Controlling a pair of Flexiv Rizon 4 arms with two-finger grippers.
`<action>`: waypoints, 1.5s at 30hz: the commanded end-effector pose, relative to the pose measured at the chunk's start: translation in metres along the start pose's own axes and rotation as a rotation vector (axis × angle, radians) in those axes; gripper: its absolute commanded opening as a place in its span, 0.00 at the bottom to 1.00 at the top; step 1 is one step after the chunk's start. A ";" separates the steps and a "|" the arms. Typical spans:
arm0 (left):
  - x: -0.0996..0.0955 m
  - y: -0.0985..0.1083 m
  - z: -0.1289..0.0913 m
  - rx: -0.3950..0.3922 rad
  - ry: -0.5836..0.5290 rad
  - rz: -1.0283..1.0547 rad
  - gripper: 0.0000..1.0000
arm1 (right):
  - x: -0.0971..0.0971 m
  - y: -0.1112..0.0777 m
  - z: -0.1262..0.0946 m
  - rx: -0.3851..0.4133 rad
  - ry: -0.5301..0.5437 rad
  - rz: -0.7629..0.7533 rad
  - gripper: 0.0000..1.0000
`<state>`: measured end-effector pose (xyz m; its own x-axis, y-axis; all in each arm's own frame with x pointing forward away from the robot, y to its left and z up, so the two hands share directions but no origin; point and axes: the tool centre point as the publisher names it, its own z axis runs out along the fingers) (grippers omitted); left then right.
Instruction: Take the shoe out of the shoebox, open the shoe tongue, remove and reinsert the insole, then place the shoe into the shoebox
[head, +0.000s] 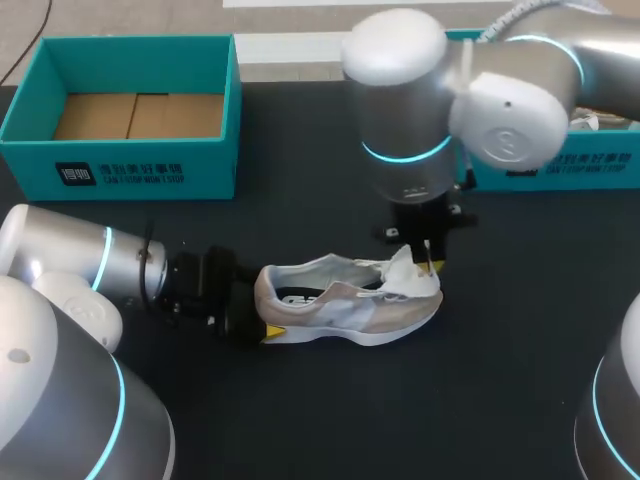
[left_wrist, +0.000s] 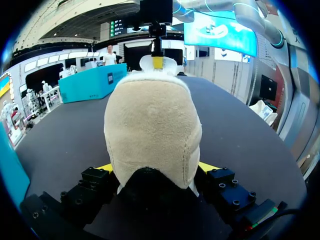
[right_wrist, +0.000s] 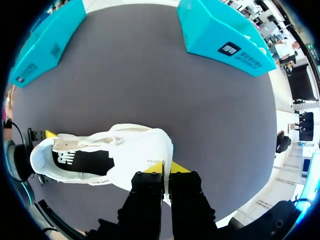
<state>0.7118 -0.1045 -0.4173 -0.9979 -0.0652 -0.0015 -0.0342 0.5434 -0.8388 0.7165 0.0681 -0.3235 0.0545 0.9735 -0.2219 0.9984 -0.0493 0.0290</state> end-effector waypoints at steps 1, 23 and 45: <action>0.001 0.003 0.001 -0.003 -0.001 0.000 0.00 | -0.012 0.005 0.023 0.001 0.114 -0.017 0.00; 0.001 0.003 0.001 -0.003 -0.001 0.000 0.00 | 0.004 0.005 0.027 -0.003 0.118 0.022 1.00; 0.001 0.003 0.001 -0.003 -0.001 0.000 0.00 | 0.070 0.023 -0.126 -0.223 0.133 -0.272 1.00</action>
<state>0.7118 -0.1045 -0.4185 -0.9978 -0.0660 -0.0016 -0.0347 0.5455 -0.8374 0.7341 0.1493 -0.2237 -0.2239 0.9722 -0.0686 0.9444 0.2338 0.2312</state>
